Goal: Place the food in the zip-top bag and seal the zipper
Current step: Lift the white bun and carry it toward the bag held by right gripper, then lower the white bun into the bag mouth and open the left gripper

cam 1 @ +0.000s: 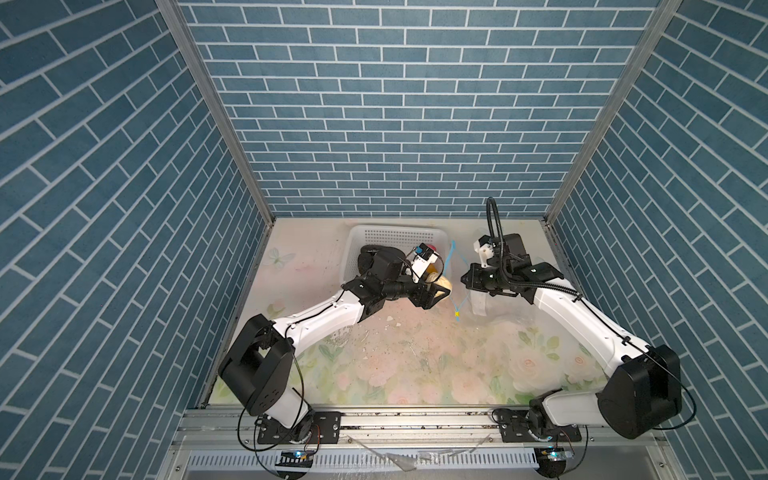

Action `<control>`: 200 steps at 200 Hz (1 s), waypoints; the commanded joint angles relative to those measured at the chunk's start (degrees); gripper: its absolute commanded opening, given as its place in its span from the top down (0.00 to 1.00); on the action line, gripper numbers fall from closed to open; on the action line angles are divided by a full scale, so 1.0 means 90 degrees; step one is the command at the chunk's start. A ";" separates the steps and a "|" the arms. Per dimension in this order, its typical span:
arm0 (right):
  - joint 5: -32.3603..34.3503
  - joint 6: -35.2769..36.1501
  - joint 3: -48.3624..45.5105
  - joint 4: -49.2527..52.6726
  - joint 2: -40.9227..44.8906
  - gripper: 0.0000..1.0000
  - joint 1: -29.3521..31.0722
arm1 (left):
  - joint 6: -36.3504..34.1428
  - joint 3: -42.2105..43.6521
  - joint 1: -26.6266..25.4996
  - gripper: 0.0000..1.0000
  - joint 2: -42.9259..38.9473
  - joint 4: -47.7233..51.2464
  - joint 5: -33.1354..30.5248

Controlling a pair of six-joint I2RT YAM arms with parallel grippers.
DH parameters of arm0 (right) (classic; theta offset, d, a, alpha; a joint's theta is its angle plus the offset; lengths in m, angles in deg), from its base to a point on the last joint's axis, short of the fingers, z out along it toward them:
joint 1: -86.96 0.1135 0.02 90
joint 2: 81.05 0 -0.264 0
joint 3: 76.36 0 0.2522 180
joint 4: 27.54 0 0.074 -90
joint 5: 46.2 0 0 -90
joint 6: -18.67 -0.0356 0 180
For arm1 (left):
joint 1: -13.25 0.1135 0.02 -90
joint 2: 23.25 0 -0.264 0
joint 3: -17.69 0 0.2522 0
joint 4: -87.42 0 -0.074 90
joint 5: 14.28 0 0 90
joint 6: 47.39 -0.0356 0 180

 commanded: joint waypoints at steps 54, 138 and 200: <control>-0.0382 0.0164 -0.0084 -0.0138 0.0102 1.00 -0.0043 | -0.1643 0.0268 -0.0279 0.42 0.0211 -0.1775 0.0217; -0.0607 0.0270 -0.0152 -0.0202 0.0276 1.00 -0.0069 | -0.2777 0.0368 -0.0284 0.41 0.0298 -0.1383 0.0465; -0.0804 0.0277 -0.0241 -0.0289 0.0384 1.00 -0.0080 | -0.3217 0.0226 -0.0281 0.41 0.0445 -0.1160 0.0432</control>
